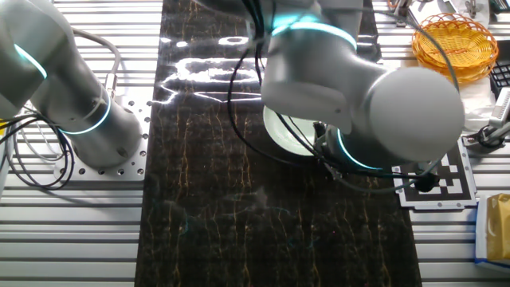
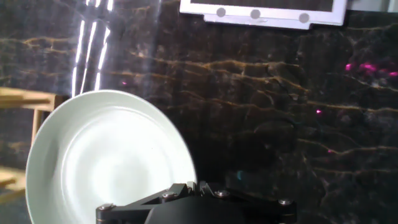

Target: Put the dish on the dish rack

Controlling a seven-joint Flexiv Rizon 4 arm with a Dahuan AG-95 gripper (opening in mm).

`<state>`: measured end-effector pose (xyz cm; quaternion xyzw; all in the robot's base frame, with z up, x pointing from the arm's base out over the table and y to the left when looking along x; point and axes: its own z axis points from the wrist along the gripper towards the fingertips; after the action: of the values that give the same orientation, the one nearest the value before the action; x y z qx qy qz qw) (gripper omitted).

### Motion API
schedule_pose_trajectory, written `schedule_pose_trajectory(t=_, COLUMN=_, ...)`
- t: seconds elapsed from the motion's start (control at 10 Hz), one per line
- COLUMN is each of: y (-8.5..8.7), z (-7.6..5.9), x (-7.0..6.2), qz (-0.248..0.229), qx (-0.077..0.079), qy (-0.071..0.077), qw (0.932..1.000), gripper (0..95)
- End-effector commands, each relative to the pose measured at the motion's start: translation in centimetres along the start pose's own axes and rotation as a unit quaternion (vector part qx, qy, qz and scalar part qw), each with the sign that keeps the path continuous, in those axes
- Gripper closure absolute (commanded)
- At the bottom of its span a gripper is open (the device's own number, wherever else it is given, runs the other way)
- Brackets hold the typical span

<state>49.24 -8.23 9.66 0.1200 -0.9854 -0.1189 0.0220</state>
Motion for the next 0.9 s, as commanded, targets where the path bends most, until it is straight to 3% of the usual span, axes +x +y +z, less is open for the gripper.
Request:
schedule_pose_trajectory(t=0.1, y=0.1, z=-1.9, x=0.1, qz=-0.003, qx=0.035, qy=0.030, qw=0.9990, gripper=95.0)
schedule_pose_trajectory(t=0.2, y=0.4, z=-2.6, x=0.0, qz=-0.005, qx=0.051, qy=0.038, qw=0.9980, gripper=95.0)
schedule_pose_trajectory(t=0.5, y=1.7, z=-4.0, x=-0.3, qz=-0.008, qx=0.075, qy=0.045, qw=0.9961, gripper=95.0)
schedule_pose_trajectory(t=0.6, y=2.2, z=-4.4, x=-0.4, qz=-0.009, qx=0.088, qy=0.050, qw=0.9948, gripper=95.0)
schedule_pose_trajectory(t=0.7, y=3.1, z=-5.0, x=-0.4, qz=-0.012, qx=0.111, qy=0.061, qw=0.9919, gripper=95.0)
schedule_pose_trajectory(t=0.9, y=4.5, z=-6.0, x=-0.1, qz=-0.013, qx=0.134, qy=0.073, qw=0.9882, gripper=95.0)
